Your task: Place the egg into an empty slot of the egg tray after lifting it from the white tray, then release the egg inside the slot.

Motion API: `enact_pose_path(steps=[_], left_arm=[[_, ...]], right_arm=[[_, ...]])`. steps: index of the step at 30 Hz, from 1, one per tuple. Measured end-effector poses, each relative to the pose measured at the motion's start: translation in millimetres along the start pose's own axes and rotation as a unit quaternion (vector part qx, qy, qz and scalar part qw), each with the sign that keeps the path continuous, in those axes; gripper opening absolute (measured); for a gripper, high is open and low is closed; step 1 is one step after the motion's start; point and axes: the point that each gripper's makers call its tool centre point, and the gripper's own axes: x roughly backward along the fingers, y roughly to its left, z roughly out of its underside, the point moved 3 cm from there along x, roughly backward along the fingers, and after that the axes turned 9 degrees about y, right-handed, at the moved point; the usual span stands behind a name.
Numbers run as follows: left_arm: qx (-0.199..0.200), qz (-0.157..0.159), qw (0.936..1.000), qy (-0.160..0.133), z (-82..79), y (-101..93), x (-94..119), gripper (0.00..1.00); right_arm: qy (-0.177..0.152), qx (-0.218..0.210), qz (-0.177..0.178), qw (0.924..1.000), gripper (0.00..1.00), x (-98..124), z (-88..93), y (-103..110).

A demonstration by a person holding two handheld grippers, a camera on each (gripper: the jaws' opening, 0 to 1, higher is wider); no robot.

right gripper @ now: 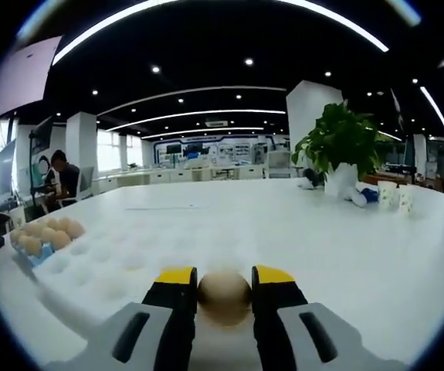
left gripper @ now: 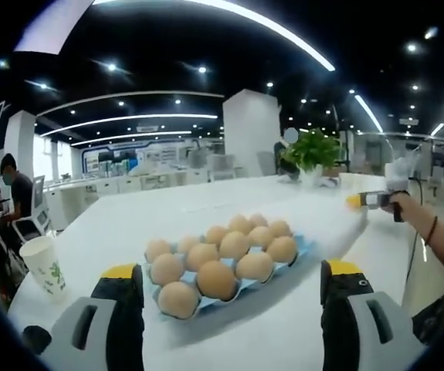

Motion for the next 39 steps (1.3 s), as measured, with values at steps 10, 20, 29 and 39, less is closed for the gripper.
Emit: enact_pose_path(steps=[10, 20, 29, 39], left_arm=[[-0.006, 0.001, 0.9999, 0.01, 4.3, -0.6, -3, 0.99], [-0.02, 0.001, 0.9996, 0.018, 7.1, -2.1, -5, 1.0], [-0.026, 0.0, 0.9995, 0.021, 7.2, -1.1, -2, 1.0], [-0.031, 0.002, 0.9993, 0.019, 6.9, -2.9, 0, 1.0]], right_arm=[[-0.02, -0.015, -0.007, 0.9997, 0.28, 1, -12.5, 13], [-0.032, -0.004, -0.069, 0.9971, 0.28, 0, -26.9, 62], [-0.028, -0.004, -0.115, 0.993, 0.28, 0, -26.2, 99], [-0.018, 0.006, -0.149, 0.9887, 0.28, 0, -22.1, 128]])
